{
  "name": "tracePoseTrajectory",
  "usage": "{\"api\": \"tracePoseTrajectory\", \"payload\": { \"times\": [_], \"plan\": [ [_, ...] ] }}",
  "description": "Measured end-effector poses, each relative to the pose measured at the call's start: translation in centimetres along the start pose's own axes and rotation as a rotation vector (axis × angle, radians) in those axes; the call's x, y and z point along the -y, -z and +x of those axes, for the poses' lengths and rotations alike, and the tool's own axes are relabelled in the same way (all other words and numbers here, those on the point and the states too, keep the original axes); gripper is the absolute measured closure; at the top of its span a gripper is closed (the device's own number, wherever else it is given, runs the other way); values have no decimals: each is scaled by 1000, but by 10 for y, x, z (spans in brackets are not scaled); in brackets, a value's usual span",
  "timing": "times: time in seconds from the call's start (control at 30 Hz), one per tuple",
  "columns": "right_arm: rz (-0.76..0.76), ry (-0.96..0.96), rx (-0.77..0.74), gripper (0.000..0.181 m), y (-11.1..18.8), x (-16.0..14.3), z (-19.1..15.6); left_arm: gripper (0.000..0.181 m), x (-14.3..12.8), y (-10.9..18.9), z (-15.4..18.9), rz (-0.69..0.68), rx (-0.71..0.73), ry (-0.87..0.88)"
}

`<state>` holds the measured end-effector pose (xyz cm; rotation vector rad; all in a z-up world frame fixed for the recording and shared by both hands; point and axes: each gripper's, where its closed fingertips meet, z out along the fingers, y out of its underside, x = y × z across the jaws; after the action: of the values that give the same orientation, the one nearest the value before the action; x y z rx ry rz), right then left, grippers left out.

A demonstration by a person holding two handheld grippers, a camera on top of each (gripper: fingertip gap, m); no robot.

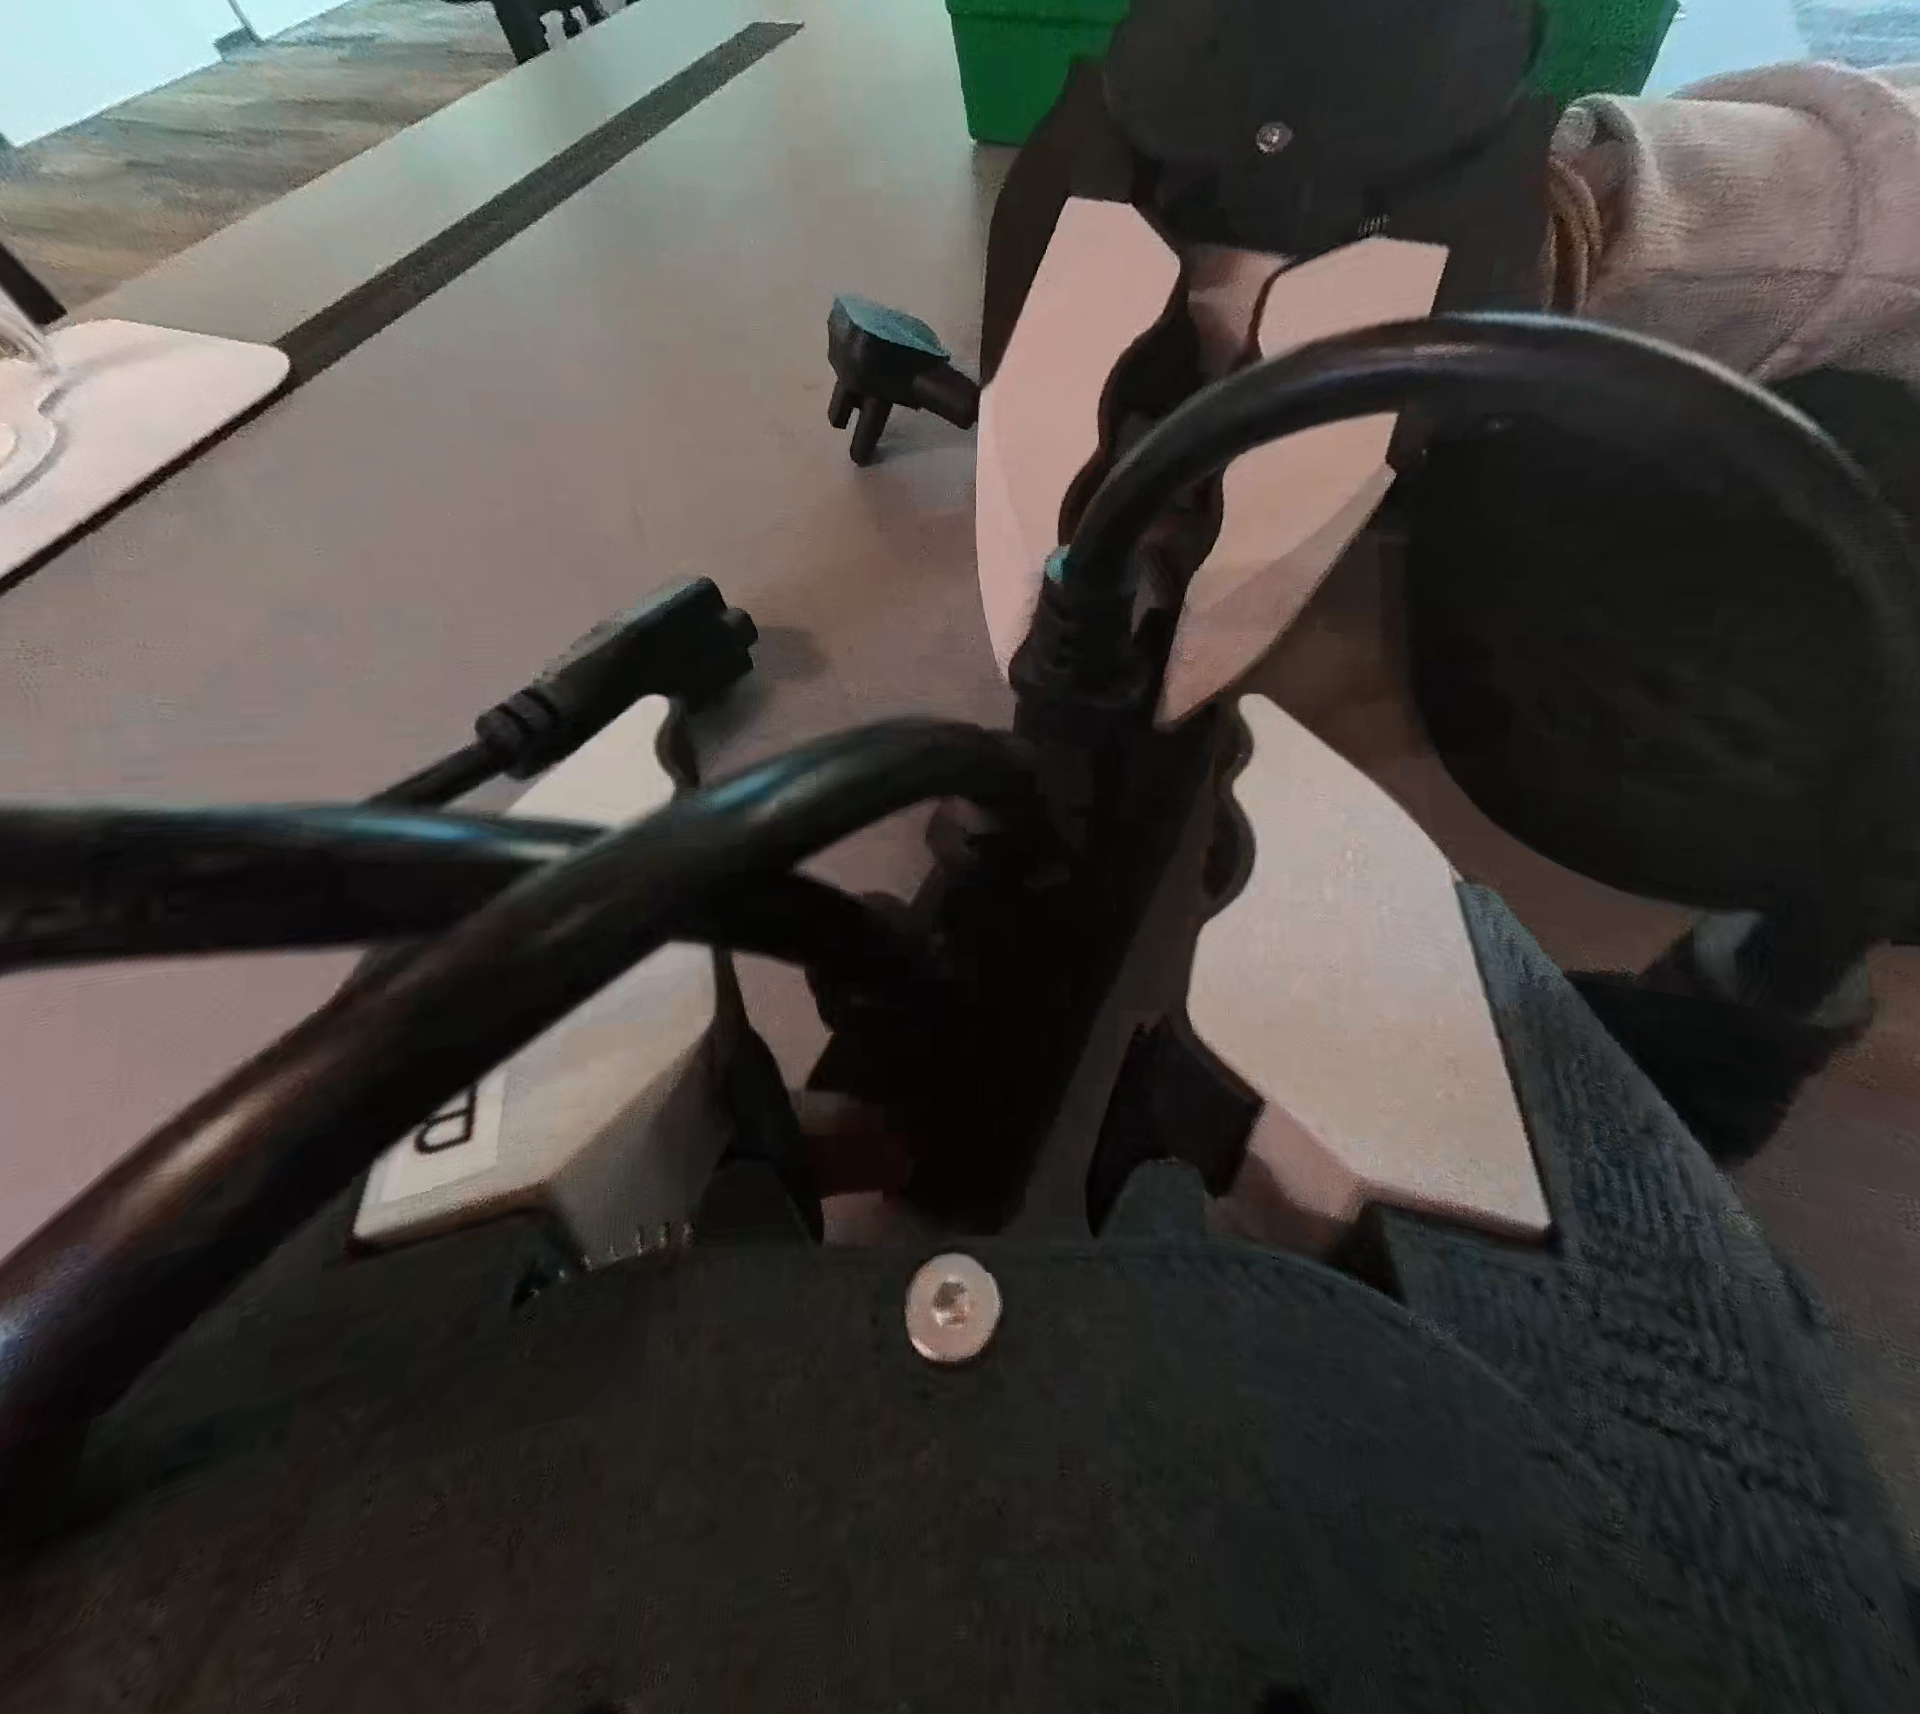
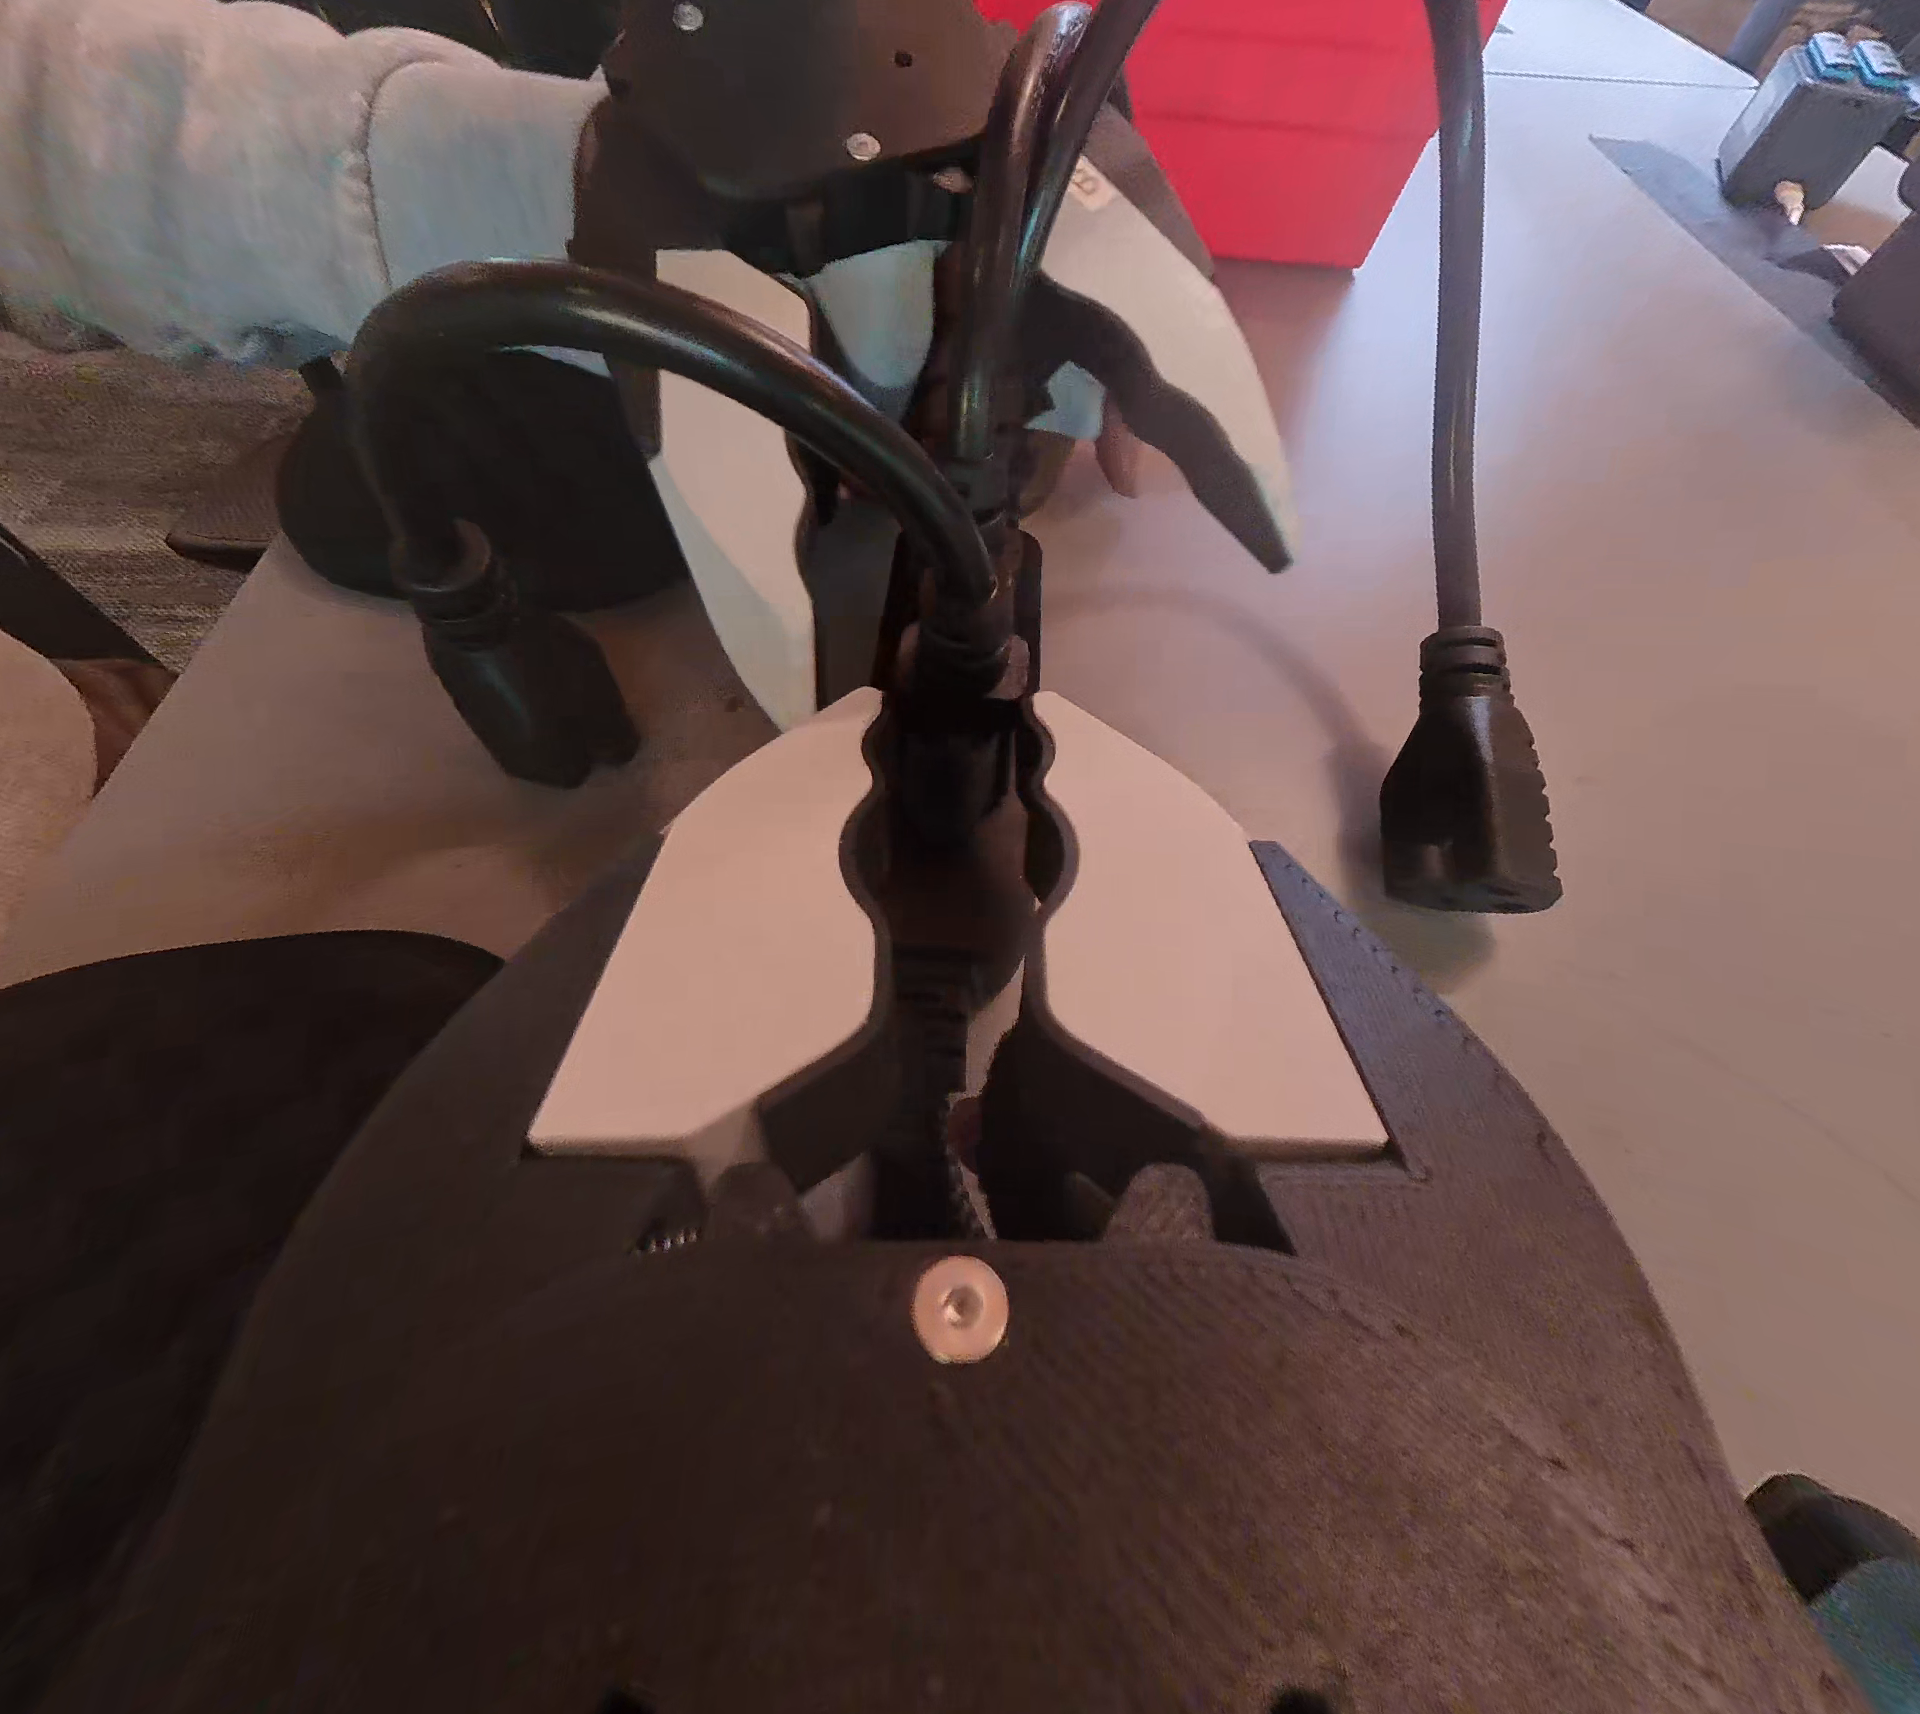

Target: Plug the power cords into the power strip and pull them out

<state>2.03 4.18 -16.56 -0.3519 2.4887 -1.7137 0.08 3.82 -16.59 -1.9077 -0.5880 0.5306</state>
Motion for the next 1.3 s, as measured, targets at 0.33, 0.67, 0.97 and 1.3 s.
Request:
{"api": "tracePoseTrajectory", "payload": {
  "times": [0.33, 0.67, 0.97, 1.3],
  "plan": [
    [0, -16, -76, 159, 8, -4, 17, 109, -3, -24, 8, -54, -342, -142],
    [1, 26, -76, 161, 10, -5, 16, 127, -5, -28, 6, -47, -403, -228],
    [50, -14, -38, 164, 8, 3, 13, 132, -9, -19, 9, -81, -404, -168],
    [474, -120, -40, 181, 58, 52, 26, 135, -23, -17, 4, -162, -400, -98]
  ]
}}
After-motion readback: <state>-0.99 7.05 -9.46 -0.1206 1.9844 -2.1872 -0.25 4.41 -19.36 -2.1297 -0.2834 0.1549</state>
